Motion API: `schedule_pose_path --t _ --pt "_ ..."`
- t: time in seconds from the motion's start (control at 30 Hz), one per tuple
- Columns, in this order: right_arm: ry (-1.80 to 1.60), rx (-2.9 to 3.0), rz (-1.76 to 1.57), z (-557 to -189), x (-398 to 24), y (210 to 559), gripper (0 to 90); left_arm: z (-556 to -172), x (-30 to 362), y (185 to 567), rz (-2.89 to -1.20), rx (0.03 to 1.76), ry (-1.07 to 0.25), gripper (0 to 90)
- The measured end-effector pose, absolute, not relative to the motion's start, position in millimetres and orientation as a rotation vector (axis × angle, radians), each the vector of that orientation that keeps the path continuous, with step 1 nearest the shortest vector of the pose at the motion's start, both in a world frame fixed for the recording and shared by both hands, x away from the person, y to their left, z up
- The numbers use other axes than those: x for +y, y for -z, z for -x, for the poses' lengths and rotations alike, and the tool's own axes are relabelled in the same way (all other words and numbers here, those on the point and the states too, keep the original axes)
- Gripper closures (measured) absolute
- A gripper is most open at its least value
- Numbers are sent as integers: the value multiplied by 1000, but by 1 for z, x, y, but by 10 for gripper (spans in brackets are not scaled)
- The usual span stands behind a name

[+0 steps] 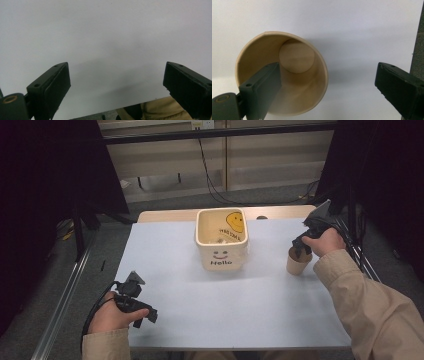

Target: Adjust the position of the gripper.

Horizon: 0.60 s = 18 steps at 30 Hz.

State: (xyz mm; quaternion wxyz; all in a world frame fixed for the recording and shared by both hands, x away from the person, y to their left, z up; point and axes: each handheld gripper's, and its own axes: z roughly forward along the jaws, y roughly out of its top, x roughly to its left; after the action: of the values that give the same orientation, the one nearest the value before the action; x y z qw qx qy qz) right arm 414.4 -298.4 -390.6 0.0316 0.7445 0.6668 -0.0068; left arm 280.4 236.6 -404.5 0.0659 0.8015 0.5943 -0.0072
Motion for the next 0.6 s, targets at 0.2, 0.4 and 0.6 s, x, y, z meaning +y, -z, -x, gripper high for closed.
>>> schedule_pose_path --t 0.2,0.4,0.6 --pt "22 2060 -2295 -414 -299 387 67 -281 234 404 -2413 1783 20 72" --pt "5 2053 -2298 -412 -300 381 69 -282 234 405 -2413 1782 14 73" --pt "-5 2049 -2302 -412 -300 365 69 -283 235 403 -2428 1767 26 73"
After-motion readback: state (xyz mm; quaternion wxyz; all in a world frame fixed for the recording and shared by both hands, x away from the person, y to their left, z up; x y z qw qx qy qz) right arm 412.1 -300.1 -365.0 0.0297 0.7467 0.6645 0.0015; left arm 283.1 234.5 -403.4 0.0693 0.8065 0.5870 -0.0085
